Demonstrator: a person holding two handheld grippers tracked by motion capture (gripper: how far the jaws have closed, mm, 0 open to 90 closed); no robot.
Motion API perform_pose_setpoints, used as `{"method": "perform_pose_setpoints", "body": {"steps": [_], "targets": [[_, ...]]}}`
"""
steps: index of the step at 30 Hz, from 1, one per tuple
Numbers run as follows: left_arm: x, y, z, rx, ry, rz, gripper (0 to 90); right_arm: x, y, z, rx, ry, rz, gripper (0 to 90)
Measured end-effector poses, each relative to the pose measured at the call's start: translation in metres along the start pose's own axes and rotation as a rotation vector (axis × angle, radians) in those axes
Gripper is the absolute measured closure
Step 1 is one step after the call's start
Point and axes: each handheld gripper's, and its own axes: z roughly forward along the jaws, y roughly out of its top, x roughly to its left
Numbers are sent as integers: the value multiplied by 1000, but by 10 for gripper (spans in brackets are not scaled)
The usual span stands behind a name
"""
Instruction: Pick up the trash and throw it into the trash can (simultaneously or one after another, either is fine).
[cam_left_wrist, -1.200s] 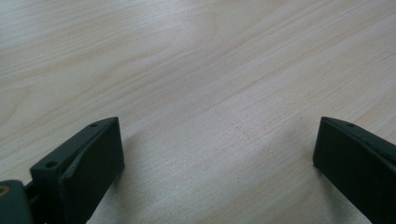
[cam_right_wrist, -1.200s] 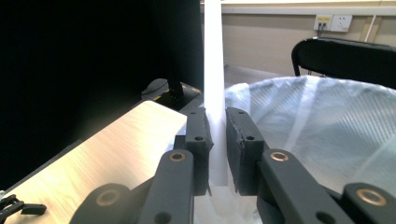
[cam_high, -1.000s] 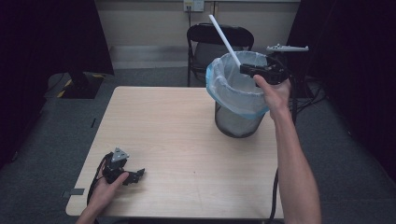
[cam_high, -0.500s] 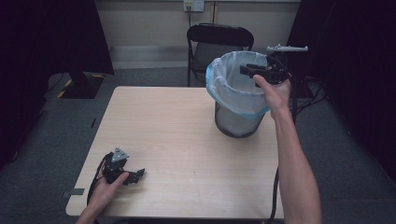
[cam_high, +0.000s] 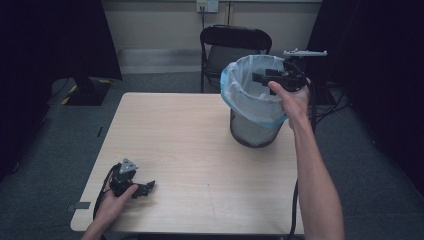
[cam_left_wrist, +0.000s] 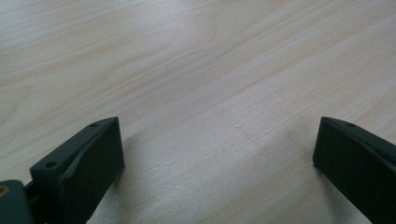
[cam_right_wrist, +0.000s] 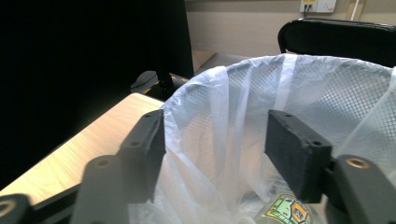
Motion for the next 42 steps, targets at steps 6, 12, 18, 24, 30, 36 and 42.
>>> {"method": "perform_pose_setpoints", "body": {"steps": [6,12,18,24,30,36,42], "targets": [[0,0,0,-1,-1,-1,13,9,-2,0,-5,21,-9,269],[0,0,0,0,0,0,13,17,-1,-1,-12,37,-14,280],[0,0,0,0,0,1,13,30,-6,0,-13,61,-41,310],[0,0,0,-1,0,-1,13,42,-12,-2,-14,83,-55,287],[0,0,0,-1,0,-1,13,55,-16,-6,-27,121,-89,218],[0,0,0,-1,-1,-1,13,70,-21,-11,-42,153,-116,227],[0,0,0,-2,0,-1,13,82,-31,-13,-34,182,-136,200]]}}
